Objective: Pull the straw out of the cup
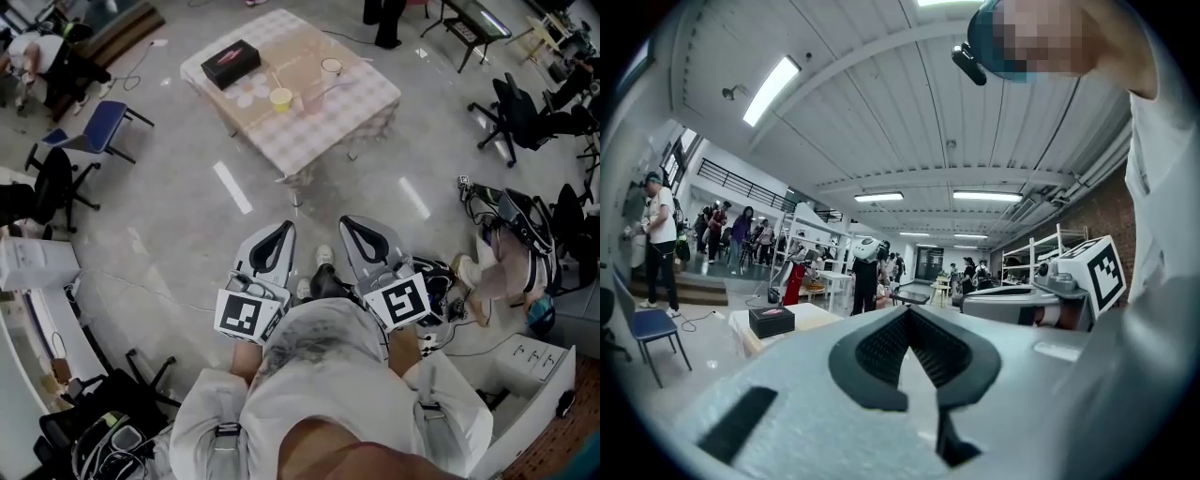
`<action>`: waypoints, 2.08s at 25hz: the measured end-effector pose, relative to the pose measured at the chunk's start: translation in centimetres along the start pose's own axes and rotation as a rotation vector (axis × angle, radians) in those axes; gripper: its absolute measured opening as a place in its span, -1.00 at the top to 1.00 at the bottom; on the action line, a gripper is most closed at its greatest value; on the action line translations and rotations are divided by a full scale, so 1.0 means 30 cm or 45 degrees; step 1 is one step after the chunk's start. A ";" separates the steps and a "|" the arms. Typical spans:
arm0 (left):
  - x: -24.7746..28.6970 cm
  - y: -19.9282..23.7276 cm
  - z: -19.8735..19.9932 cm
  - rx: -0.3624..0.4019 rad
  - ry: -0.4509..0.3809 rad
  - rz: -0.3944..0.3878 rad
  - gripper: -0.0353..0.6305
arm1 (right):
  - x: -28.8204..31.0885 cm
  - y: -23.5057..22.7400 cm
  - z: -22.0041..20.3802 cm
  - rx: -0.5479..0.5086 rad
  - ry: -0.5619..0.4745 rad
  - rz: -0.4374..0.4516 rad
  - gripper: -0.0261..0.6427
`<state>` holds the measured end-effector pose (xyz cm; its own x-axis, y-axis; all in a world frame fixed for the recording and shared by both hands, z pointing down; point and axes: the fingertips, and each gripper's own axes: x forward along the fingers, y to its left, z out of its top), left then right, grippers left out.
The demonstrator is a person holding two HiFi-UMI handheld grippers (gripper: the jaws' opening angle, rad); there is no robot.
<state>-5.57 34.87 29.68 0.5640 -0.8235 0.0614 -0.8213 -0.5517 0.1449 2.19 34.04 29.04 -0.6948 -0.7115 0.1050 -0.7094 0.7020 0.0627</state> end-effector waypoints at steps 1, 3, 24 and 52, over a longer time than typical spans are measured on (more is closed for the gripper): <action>0.018 0.011 -0.001 0.001 0.001 0.005 0.88 | 0.016 -0.016 0.008 -0.004 -0.015 0.005 0.89; 0.054 0.032 -0.002 -0.004 0.004 0.017 0.88 | 0.047 -0.046 0.023 -0.007 -0.045 0.016 0.89; 0.374 0.181 0.047 0.011 0.030 0.109 0.88 | 0.269 -0.341 0.018 -0.002 -0.020 0.109 0.89; 0.575 0.226 0.033 -0.014 0.040 0.172 0.88 | 0.380 -0.541 -0.007 -0.001 0.001 0.187 0.89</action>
<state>-1.48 16.80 30.75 0.4508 -0.8856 0.1116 -0.8892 -0.4345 0.1436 5.79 14.53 29.44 -0.7909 -0.6013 0.1137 -0.6003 0.7984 0.0471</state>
